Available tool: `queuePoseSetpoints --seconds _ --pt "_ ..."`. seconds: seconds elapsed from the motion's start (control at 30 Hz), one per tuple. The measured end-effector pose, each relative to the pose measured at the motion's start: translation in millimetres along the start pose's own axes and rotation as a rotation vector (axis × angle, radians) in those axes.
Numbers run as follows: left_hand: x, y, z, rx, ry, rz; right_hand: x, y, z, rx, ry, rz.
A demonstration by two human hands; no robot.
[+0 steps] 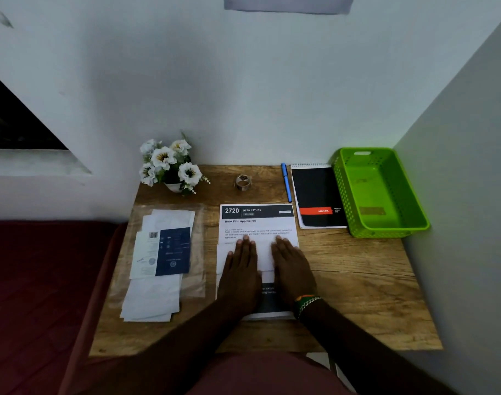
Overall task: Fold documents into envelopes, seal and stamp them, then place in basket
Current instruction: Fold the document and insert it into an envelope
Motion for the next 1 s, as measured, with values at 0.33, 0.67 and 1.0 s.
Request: queuePoseSetpoints --seconds 0.33,0.67,1.0 --pt "-18 -5 0 0.033 0.012 -0.031 0 -11 -1 -0.088 0.025 0.046" --pt "-46 39 -8 0.082 0.112 -0.008 0 -10 -3 -0.034 0.013 -0.013" --pt "-40 46 -25 0.123 0.025 0.189 -2 17 -17 0.148 -0.045 -0.208"
Point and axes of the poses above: each hand's wrist, its own z-axis away from the middle knuckle, its own y-axis out of the back of the hand, x = y × z, the point moved 3 cm from there along -z, towards the middle knuckle, and after that the axes turned 6 degrees about -x, right-handed, at the moved point
